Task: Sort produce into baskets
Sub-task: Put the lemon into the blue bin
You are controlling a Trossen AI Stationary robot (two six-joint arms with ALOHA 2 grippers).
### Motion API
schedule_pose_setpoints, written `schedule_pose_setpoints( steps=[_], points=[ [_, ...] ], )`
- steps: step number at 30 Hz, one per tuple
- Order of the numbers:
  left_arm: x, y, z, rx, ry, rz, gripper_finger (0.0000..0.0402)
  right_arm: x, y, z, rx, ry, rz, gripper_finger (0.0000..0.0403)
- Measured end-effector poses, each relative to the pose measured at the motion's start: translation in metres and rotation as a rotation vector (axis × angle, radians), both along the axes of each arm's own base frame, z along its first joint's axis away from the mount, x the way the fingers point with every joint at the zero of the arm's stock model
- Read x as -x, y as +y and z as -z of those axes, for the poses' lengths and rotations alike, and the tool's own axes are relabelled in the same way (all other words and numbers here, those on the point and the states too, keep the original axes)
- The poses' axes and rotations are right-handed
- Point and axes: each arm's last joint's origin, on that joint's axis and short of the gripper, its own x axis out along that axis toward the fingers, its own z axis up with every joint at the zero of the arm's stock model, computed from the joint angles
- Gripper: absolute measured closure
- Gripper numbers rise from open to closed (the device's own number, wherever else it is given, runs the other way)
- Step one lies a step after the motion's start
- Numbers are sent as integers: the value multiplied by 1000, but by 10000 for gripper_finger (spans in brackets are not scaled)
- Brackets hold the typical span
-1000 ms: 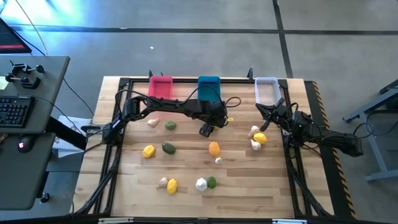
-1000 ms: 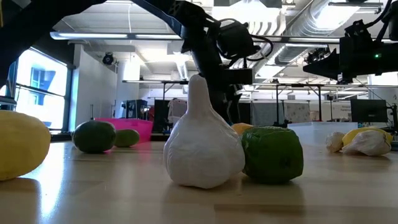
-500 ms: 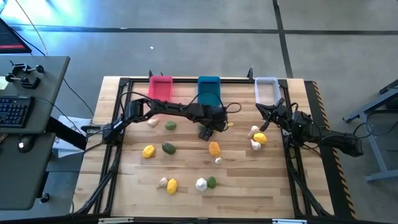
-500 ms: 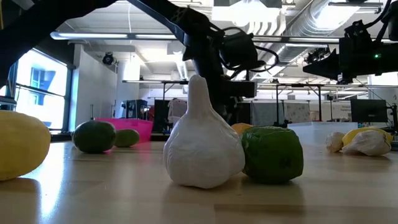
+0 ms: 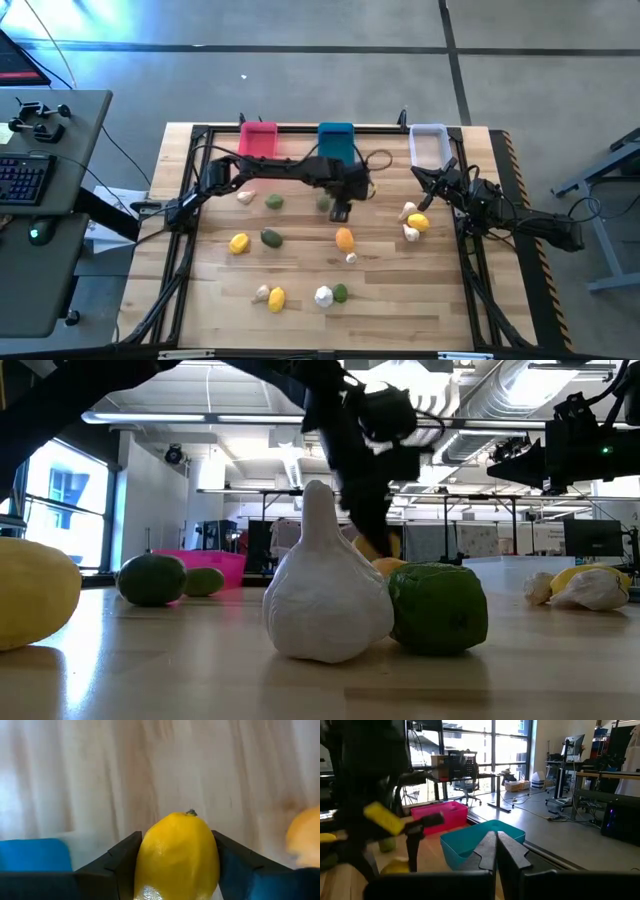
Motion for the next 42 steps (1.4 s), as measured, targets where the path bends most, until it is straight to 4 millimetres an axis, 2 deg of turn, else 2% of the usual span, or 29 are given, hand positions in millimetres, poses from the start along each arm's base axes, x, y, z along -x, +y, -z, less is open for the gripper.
schedule_pose_setpoints(
  steps=[6,11,14,21,26,31,37,42],
  points=[
    [2,22,-52,133,-164,-152,210,0,0,0,0,0,-4,402],
    [20,60,-87,160,-260,-292,211,0,0,0,0,1,-3,402],
    [34,88,-98,178,-291,-396,211,0,0,0,0,1,-3,402],
    [61,148,-96,215,-300,-631,211,0,0,0,0,1,-3,402],
    [73,177,-85,219,-286,-715,211,0,0,0,0,0,-2,402],
    [87,193,-73,194,-198,-821,211,0,0,0,0,1,2,402],
    [107,210,-73,174,-147,-939,220,0,0,0,0,1,1,402],
    [115,215,-71,122,-96,-983,231,0,0,0,0,1,1,402]
  ],
)
